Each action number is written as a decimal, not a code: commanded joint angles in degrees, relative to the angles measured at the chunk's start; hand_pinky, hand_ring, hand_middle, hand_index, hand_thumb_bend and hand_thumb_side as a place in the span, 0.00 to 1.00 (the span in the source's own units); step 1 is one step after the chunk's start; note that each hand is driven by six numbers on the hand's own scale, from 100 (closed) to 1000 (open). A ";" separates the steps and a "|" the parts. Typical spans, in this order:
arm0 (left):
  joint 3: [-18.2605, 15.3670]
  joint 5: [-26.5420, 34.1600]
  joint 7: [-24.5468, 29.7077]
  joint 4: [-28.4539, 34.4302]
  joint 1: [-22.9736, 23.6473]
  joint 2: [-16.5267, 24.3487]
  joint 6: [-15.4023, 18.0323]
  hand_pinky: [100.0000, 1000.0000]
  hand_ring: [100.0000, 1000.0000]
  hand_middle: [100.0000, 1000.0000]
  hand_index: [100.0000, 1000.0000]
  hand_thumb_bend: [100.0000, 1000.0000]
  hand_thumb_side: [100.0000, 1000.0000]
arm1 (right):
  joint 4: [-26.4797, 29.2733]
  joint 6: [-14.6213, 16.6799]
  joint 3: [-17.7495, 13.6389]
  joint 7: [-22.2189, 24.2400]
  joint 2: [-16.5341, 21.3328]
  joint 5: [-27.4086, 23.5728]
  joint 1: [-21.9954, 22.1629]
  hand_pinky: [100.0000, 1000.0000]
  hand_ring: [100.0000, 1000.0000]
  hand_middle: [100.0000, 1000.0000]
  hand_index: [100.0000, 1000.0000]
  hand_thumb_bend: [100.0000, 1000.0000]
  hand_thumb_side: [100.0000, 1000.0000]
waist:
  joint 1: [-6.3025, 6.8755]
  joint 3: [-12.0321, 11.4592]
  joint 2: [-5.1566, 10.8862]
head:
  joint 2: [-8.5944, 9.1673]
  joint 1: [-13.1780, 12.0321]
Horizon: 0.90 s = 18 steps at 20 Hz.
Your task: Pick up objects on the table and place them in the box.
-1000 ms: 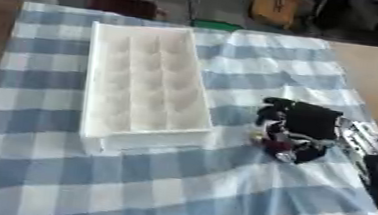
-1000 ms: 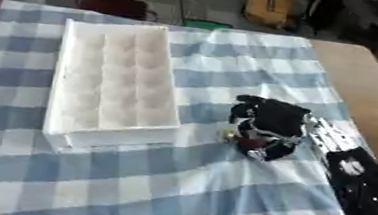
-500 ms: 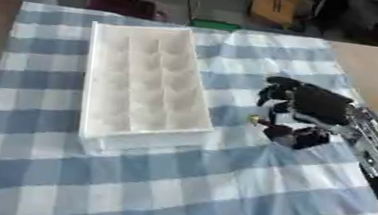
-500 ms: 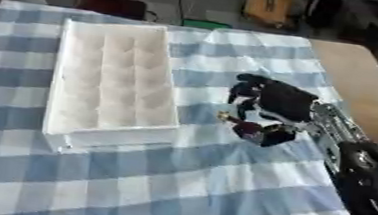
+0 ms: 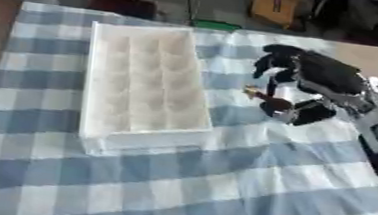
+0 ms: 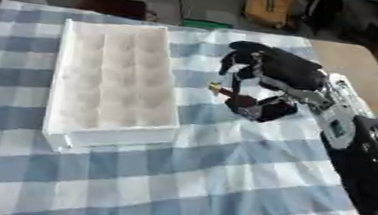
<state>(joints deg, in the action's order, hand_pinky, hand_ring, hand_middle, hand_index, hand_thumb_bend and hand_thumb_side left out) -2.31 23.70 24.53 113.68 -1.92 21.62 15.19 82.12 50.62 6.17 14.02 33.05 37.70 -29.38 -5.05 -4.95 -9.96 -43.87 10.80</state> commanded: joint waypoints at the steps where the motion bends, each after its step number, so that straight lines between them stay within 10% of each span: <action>1: 0.02 0.31 0.22 0.91 -0.55 0.82 -0.05 0.46 0.75 0.76 0.88 0.81 0.47 | 1.02 1.35 -0.82 4.94 1.72 -4.85 -3.32 0.95 0.78 0.65 0.38 0.00 0.02 | 0.29 -0.15 0.83 | -0.24 0.58; 18: 1.91 2.46 2.22 0.91 -4.09 -0.50 -1.28 0.46 0.75 0.76 0.88 0.81 0.47 | -12.97 1.35 3.86 21.15 -8.50 -7.24 -21.88 0.95 0.79 0.65 0.40 0.00 0.10 | 1.24 -5.24 -1.04 | -0.10 4.90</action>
<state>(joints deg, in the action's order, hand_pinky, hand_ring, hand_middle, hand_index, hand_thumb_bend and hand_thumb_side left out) -0.50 25.73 26.39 113.68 -5.27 20.58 13.92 69.68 41.10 10.08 23.54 24.58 29.63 -49.79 -4.15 -10.30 -11.78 -43.88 15.26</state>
